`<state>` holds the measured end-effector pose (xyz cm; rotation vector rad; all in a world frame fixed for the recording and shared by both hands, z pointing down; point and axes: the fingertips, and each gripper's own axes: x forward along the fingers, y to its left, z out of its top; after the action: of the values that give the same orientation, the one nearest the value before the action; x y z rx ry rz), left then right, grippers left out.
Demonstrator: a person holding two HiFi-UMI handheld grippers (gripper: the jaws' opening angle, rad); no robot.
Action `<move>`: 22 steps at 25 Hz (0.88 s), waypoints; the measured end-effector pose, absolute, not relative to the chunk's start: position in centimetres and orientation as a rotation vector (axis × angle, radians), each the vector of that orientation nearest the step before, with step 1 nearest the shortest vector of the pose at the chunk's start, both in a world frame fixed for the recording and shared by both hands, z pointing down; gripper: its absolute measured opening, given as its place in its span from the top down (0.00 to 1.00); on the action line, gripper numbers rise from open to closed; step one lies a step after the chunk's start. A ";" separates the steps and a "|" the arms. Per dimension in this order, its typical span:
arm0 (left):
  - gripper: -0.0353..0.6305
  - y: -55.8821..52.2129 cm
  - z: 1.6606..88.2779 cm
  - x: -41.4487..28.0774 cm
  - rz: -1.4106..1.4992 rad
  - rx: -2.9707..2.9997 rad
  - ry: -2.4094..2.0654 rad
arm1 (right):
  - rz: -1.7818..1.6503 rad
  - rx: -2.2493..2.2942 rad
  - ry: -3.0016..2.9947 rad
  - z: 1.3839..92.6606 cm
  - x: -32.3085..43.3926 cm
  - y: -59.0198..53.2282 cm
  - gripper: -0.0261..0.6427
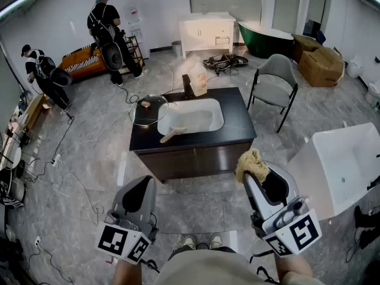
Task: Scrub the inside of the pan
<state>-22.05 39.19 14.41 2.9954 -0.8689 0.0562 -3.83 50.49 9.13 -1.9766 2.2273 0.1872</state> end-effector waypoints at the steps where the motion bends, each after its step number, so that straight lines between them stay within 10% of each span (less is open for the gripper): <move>1: 0.94 39.2 14.4 -21.9 0.051 2.999 -0.870 | 0.190 -1.971 2.232 9.2 -3.8 50.4 0.78; 22: 0.94 41.1 15.8 -18.1 0.110 2.998 -0.925 | 0.114 -1.877 2.268 10.9 0.6 52.0 0.77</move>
<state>-18.13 41.11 15.85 2.9979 -0.9253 0.1099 0.57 51.96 10.91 -1.8767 2.2683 0.1141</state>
